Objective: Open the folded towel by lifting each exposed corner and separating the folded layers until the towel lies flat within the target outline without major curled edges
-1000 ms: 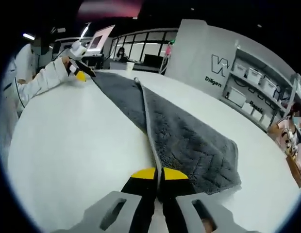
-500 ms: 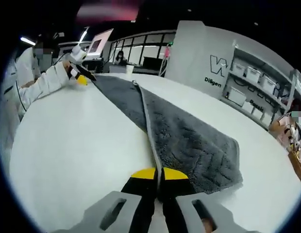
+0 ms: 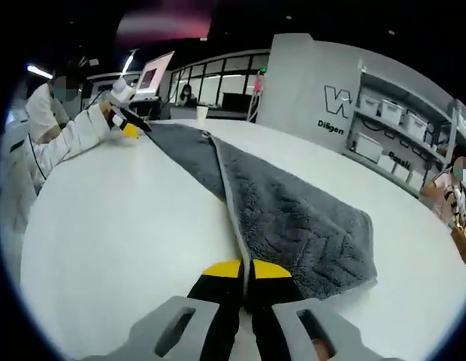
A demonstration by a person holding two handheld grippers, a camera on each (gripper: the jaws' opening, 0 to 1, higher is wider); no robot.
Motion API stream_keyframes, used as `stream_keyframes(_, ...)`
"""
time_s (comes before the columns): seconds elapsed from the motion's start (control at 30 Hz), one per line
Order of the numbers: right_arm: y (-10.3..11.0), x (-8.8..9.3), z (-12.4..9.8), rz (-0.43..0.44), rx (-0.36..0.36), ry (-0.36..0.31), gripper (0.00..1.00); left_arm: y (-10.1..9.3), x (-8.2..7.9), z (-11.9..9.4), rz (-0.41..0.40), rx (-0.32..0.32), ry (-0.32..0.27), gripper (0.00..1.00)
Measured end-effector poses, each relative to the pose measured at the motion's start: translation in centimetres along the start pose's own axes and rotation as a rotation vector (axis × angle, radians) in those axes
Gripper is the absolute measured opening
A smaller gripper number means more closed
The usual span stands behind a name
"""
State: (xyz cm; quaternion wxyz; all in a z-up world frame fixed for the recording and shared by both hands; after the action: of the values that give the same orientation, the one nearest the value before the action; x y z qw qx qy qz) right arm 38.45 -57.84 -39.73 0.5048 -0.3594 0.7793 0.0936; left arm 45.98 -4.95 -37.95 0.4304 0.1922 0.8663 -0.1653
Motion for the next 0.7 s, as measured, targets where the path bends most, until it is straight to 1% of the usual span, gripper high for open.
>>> stream_keyframes(0.23,0.31,0.12,-0.16,0.016,-0.012,-0.01,0.0,0.01,0.03,0.04,-0.002,0.0,0.002,0.85)
stream_keyframes(0.7,0.19,0.33,-0.69,0.028,0.0,-0.024,0.0,0.03,0.09,0.07,-0.003,-0.005,0.005,0.84)
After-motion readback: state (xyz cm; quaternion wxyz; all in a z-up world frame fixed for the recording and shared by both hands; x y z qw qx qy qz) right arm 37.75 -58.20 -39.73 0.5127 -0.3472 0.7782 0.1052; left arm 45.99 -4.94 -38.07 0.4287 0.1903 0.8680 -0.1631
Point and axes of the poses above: the point that each gripper's makers call its tool centre point, and the gripper's own axes: z roughly forward along the fingers, y roughly to its left, x roughly out of its underside, the point moved 9 cm from there along -z, roughly backward along the fingers, and after that the axes turned 3 degrees about -z, right-handed, at the moved point
